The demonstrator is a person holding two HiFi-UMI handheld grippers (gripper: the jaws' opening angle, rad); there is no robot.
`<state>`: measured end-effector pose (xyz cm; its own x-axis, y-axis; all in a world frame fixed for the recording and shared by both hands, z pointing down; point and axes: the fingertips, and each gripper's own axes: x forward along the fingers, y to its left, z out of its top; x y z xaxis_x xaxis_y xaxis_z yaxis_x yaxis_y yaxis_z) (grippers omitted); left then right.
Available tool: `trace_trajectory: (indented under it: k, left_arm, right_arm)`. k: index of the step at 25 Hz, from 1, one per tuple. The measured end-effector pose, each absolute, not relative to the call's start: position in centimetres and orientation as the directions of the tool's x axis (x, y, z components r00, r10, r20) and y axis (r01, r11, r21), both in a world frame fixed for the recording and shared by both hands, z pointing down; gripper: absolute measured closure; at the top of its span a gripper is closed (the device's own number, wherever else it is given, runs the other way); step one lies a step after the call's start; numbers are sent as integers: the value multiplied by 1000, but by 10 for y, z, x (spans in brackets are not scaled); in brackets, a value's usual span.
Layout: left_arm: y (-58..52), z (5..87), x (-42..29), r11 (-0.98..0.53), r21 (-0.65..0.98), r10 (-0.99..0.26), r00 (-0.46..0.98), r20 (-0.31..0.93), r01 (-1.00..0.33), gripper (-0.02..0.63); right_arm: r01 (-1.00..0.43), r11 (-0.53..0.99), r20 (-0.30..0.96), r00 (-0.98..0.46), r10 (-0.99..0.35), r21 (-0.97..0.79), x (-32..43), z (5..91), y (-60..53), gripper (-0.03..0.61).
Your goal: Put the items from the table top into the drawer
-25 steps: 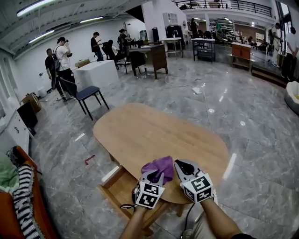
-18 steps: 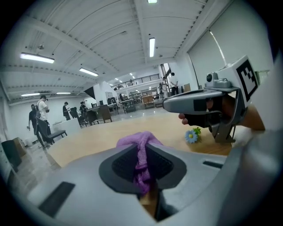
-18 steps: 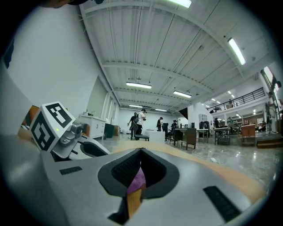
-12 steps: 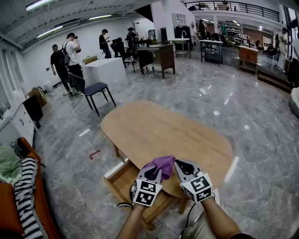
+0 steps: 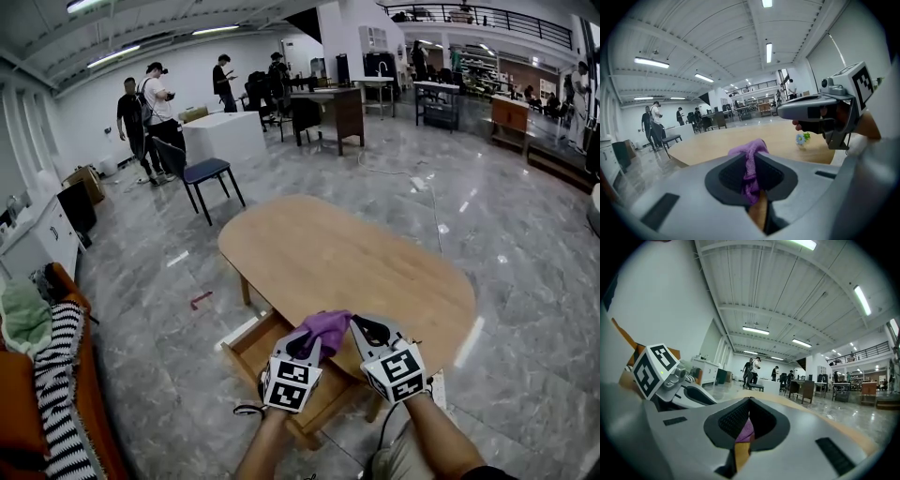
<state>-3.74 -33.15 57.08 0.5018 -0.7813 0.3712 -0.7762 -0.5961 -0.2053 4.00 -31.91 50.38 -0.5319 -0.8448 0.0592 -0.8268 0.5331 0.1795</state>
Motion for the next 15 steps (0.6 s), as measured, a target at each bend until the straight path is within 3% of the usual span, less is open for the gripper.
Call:
trace_trajectory:
  k: [15]
  left_arm:
    - [-296,561,-100,-506,-211,-838,420,347,-836,561]
  right_arm:
    - [-788,569,67,-571,-818,234,-2,503,-295,561]
